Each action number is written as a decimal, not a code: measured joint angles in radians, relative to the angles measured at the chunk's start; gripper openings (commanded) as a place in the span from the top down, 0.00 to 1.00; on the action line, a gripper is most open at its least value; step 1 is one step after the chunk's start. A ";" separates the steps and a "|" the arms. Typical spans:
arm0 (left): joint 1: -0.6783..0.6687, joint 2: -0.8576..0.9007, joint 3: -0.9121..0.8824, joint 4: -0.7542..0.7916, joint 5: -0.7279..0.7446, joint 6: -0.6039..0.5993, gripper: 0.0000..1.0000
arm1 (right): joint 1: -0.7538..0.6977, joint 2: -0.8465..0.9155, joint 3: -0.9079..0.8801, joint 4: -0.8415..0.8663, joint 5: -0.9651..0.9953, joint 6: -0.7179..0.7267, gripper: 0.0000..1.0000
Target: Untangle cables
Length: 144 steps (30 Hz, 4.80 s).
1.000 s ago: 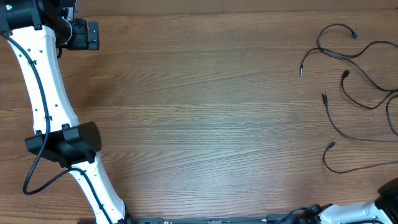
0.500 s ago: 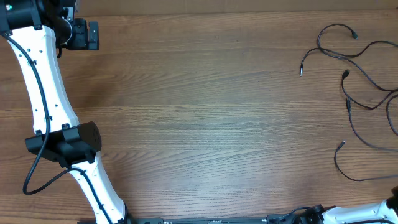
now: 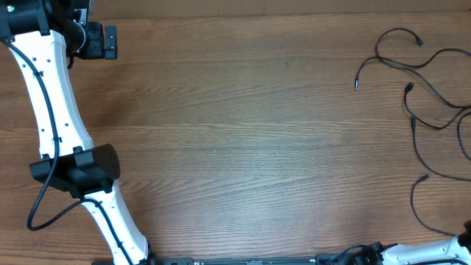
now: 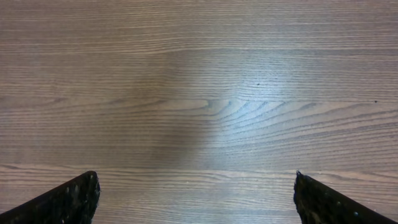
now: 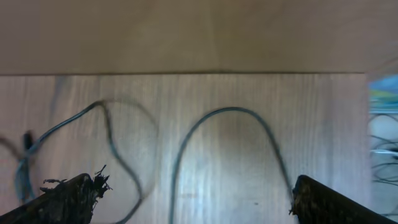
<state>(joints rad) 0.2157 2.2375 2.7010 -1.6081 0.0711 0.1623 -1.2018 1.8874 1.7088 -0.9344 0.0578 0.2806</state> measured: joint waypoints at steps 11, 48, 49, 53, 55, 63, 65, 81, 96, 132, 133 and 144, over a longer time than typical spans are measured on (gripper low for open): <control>0.000 0.000 0.000 0.000 0.000 0.000 0.00 | 0.054 -0.036 -0.002 0.006 -0.293 -0.033 0.00; -0.006 0.000 0.000 0.000 0.000 0.000 0.00 | 0.999 -0.455 -0.003 -0.151 -0.393 -0.158 0.00; -0.006 0.000 0.000 0.000 0.000 0.000 0.00 | 0.999 -0.455 -0.003 -0.151 -0.393 -0.158 0.00; -0.006 0.000 0.000 0.000 0.000 0.000 0.01 | 0.999 -0.455 -0.003 -0.150 -0.393 -0.158 0.00; -0.006 0.000 0.000 0.000 0.000 0.000 0.00 | 0.999 -0.455 -0.003 -0.150 -0.393 -0.158 0.00; -0.006 0.000 0.000 0.000 0.000 0.000 0.01 | 0.999 -0.455 -0.003 -0.150 -0.393 -0.158 0.00; -0.006 0.000 0.000 0.000 0.000 0.000 0.01 | 0.999 -0.455 -0.003 -0.150 -0.393 -0.158 0.00; -0.006 0.000 0.000 0.000 0.000 0.000 0.00 | 0.999 -0.455 -0.003 -0.150 -0.393 -0.158 0.00; -0.036 0.000 0.000 0.000 0.000 0.000 0.00 | 0.999 -0.455 -0.003 -0.151 -0.393 -0.158 0.00; -0.393 -0.854 -0.779 0.022 0.003 0.000 0.01 | 0.999 -0.455 -0.003 -0.151 -0.393 -0.158 0.00; -0.393 -0.869 -0.821 0.026 0.003 0.000 0.00 | 0.999 -0.455 -0.003 -0.151 -0.393 -0.158 0.00; -0.439 -1.083 -1.101 0.023 0.003 0.000 0.00 | 0.999 -0.455 -0.003 -0.151 -0.391 -0.158 0.00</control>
<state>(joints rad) -0.2234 1.1542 1.6005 -1.5852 0.0746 0.1627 -0.2031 1.4319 1.7054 -1.0851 -0.3336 0.1226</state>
